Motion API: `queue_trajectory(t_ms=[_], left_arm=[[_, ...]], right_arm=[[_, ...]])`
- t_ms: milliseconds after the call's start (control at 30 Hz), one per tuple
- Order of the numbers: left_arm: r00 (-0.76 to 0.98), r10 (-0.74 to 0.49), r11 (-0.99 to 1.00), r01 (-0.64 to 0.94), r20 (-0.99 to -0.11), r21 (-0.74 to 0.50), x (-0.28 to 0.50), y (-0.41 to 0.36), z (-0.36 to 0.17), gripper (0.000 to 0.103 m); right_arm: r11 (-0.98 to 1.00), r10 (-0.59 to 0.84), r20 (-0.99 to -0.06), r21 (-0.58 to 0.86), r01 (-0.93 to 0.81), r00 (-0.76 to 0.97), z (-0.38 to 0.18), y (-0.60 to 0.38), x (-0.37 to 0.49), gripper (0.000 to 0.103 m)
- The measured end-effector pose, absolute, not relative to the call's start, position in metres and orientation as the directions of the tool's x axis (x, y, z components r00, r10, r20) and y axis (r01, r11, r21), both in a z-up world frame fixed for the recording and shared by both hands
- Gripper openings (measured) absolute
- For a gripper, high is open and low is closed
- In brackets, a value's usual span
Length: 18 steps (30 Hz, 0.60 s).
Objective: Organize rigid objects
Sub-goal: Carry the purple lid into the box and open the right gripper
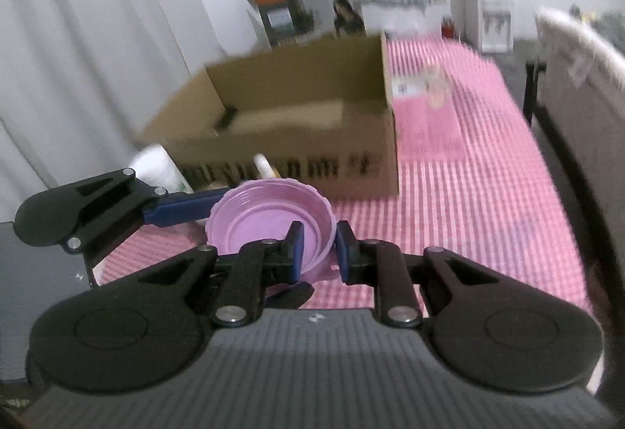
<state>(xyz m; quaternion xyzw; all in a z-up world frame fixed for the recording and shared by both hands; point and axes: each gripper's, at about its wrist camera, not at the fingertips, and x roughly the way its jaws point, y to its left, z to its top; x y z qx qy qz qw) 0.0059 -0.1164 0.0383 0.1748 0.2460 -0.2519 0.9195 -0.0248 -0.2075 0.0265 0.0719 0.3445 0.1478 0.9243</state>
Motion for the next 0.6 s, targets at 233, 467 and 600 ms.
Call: queue_trajectory(t_ms=[233,467,600], left_arm=[[0.837,-0.328,0.848,0.465,-0.438,0.253,0.018,-0.09,0.089,0.073],[0.831,-0.25,0.88,0.409,-0.496,0.242,0.088,-0.062,0.112,0.073],[0.769,-0.214,0.898,0.398,-0.603,0.189,0.144,-0.042,0.106,0.073]], right_arm=[[0.925,0.381,-0.508,0.197,-0.326,0.773,0.086,-0.187,-0.013,0.018],[0.876,0.474,-0.54,0.207,-0.437,0.695,0.116,-0.156,0.065,0.018],[0.854,0.506,-0.614,0.258,-0.451,0.606,0.109,-0.137,0.129,0.018]])
